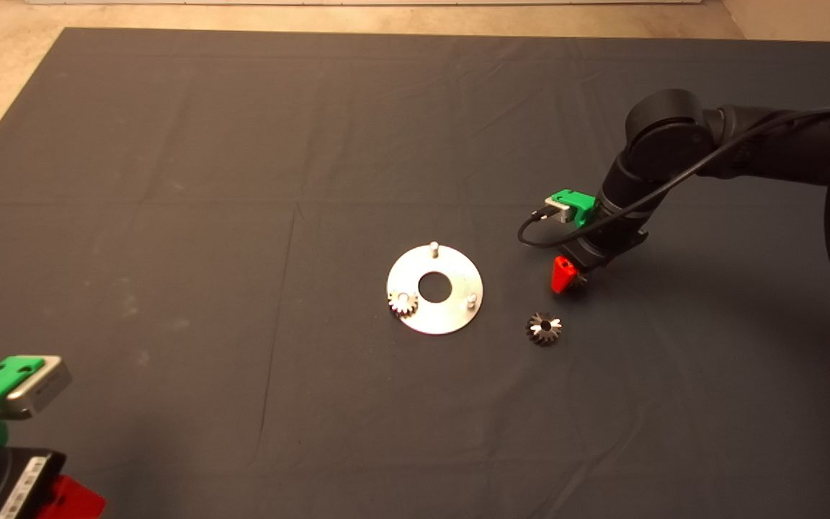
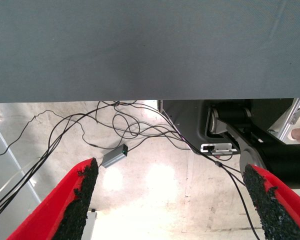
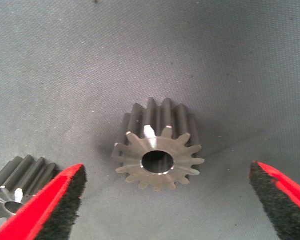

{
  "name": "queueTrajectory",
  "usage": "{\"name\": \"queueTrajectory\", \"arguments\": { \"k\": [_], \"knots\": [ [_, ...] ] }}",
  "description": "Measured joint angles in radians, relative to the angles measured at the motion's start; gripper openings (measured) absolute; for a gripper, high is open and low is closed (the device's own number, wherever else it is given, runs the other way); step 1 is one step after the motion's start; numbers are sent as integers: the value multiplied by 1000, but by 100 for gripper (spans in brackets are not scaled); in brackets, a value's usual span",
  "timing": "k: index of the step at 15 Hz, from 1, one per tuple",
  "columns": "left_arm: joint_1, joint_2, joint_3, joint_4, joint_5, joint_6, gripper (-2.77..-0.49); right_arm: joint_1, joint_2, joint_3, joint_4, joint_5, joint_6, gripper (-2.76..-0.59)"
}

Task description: Install three planetary gears onto the carrier pins

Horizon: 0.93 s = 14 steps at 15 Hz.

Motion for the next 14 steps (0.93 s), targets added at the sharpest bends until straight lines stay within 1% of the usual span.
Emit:
{"name": "queueTrajectory", "arguments": {
  "k": [2, 3, 4, 5, 6, 7, 8, 10, 11, 12, 14],
  "knots": [
    [0, -35, 0, 0, 0, 29, -122, 0, 0, 0, 0, 0, -2, -98],
    [-2, -59, 0, -1, -1, 49, -122, 0, 1, 0, -2, 0, -2, -107],
    [-3, -80, 0, -2, -1, 64, -122, 0, 3, 0, -4, -1, -2, -111],
    [-3, -109, 0, -5, -1, 91, -122, 0, 5, 0, -5, 0, -3, -111],
    [-3, -136, 0, -8, -1, 112, -122, 0, 6, 0, -8, 0, -13, -112],
    [-3, -160, 0, -13, 0, 134, -122, -1, 9, 0, -11, -1, -20, -122],
    [-3, -176, 0, -19, 0, 151, -122, -1, 14, 0, -14, 0, -40, -127],
    [-3, -199, 0, -26, 0, 175, -122, -3, 20, 0, -18, 0, -76, -127],
    [-5, -204, 0, -30, 0, 179, -122, -3, 20, 0, -23, 0, -88, -136],
    [-6, -210, 0, -33, -1, 186, -122, -3, 19, 0, -28, 0, -101, -140],
    [-6, -216, 0, -41, 0, 194, -122, -13, 19, 1, -45, 0, -120, -140]
  ]
}}
